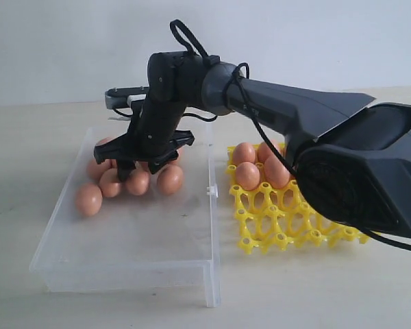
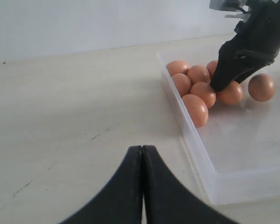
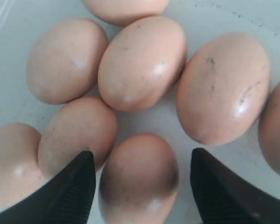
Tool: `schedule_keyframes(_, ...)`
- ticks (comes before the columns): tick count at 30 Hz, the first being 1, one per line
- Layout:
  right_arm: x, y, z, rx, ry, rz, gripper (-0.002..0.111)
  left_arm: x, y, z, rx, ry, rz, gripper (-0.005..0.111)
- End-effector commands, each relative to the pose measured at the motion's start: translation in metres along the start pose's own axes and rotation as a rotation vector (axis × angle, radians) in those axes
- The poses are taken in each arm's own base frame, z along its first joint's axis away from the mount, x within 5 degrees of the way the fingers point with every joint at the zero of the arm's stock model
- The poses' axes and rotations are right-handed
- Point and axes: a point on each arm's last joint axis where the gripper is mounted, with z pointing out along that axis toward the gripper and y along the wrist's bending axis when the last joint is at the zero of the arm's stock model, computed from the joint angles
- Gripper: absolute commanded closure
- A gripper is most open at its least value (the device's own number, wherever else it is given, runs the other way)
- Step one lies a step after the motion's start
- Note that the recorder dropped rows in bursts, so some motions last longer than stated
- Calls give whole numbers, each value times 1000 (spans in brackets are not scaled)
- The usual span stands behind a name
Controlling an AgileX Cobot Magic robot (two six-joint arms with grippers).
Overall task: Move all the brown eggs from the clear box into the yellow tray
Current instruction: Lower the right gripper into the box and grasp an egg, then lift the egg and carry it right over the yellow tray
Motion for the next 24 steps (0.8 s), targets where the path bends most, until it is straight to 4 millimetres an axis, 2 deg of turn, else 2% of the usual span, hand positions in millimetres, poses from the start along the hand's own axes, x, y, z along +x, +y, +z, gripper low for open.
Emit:
schedule_keyframes(1,3,-2,14,-27,16,30,51,-2,0,-1,3,-19,0,107)
schedule_keyframes(3,4,-1,16,-38,22,39,56,-2,0,-1,3,-19,0,107)
schedule_keyframes(5,5,-1,17,-43,26,43,68,-2,0,-1,3,-19,0,107)
schedule_keyframes(7,5,-1,17,-43,26,41,92,-2,0,-1,3,-19,0,107)
schedule_keyframes(9,4,0,15,-45,22,3,108,-2,0,-1,3,-19,0,107)
schedule_keyframes(14,-5,4,-2,-46,-50,-29,108,-2,0,-1,3,-19,0,107)
schedule_keyframes(19,-22,12,-41,-40,-187,-74,108,-2,0,-1,3,-19,0,107)
schedule_keyframes(24,-28,17,-77,-24,-301,-99,108,-2,0,-1,3,-19,0,107)
